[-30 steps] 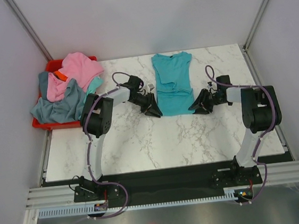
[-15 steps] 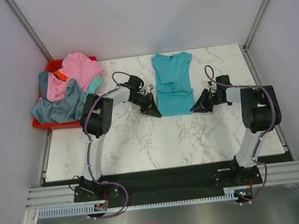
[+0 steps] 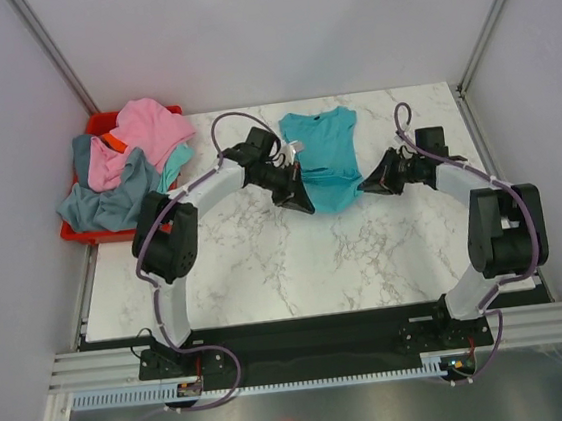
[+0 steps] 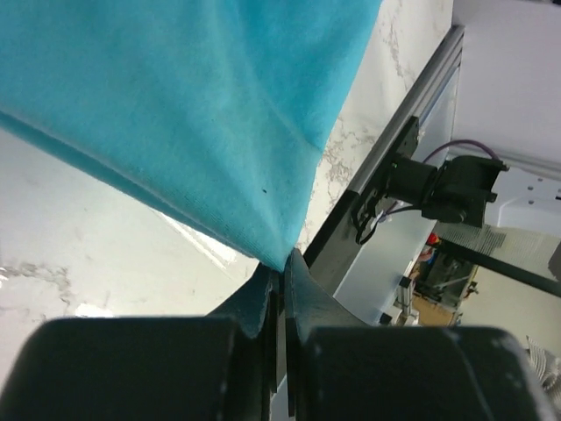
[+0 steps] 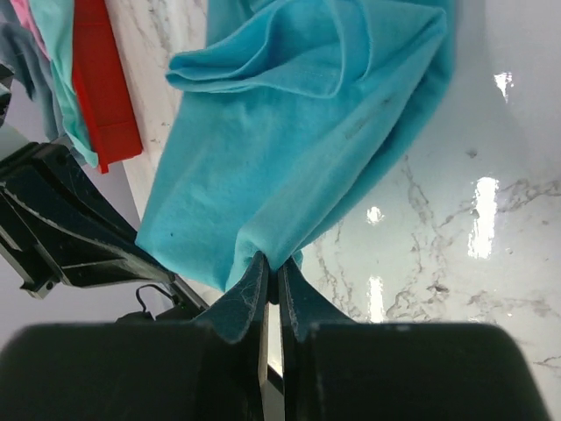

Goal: Fold and stack the t-shirts
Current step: Fold the tshirt

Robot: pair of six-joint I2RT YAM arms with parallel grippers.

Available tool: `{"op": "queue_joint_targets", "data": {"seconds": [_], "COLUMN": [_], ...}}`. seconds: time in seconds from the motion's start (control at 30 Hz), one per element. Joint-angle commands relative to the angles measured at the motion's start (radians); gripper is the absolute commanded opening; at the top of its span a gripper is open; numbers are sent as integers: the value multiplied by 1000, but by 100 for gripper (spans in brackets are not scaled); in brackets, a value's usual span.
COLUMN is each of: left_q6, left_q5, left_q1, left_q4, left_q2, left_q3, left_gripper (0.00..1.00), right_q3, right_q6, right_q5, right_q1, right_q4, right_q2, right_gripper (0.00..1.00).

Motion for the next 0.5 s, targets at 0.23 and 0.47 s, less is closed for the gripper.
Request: {"op": "queue_joint_targets", "data": {"seconds": [0.23, 0.47], "left_q6": [89, 89], "left_q5": [-55, -55], "left_q1": [-29, -21], "left_q4": [-59, -59], "left_q2": [-176, -211], "left_q3": [-87, -129], "left_gripper": [2, 2], "right_q3": [-21, -59], "right_q6": [14, 8], "right_q5": [-53, -46], "right_q1": [2, 2], "right_q4": [-18, -23], "right_q2": [-165, -214], "right_gripper": [1, 0]}}
